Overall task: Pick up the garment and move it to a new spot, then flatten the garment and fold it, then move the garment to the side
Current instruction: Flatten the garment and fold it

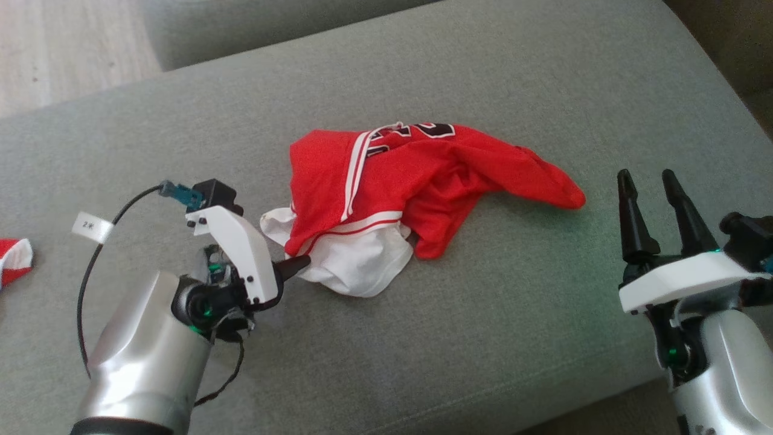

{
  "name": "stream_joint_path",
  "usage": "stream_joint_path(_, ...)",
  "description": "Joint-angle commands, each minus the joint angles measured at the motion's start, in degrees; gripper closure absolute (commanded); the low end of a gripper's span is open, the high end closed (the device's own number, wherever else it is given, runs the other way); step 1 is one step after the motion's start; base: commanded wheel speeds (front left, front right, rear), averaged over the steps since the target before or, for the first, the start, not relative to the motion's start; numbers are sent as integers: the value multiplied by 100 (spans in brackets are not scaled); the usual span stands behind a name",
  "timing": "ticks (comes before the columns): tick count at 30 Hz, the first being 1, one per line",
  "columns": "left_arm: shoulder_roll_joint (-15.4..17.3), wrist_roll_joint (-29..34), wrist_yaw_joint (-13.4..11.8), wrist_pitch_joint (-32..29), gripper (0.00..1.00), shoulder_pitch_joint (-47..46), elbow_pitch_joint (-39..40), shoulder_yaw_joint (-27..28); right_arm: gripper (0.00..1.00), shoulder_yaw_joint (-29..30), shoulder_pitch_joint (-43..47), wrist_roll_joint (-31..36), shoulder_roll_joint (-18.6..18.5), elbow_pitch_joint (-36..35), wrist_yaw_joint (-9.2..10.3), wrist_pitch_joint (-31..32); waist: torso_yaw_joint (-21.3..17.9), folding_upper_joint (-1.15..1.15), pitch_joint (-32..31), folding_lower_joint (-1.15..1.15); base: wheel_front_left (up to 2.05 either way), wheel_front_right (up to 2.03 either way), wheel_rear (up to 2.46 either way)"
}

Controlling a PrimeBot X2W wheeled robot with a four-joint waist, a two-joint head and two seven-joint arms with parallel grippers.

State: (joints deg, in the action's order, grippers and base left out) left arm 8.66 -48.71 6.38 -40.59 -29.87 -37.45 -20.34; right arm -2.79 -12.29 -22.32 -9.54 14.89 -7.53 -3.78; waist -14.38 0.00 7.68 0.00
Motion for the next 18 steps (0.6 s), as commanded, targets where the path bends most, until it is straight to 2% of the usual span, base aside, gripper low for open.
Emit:
stream_joint_path(1, 152, -62, 39, 7, 100, -329, 171, 172, 0, -58, -141, 49, -7, -168, 4, -50, 60, 0, -63, 0, 0, 0, 0)
stream_joint_path(6, 358, -374, 89, -255, 100, -380, 579, 198, 0, 49, -16, 88, -6, -132, 4, 3, 282, 0, -252, 0, 0, 0, 0)
stream_joint_path(10, 585, -755, 75, -456, 100, -280, 1181, 455, 0, 137, 97, 126, -24, -165, 4, 87, 483, 0, -360, 0, 0, 0, 0)
stream_joint_path(18, 1145, -1217, -502, -738, 100, 360, 2134, 1149, 0, 224, 279, 193, -33, -259, 4, 309, 768, 0, -441, 0, 0, 0, 0)
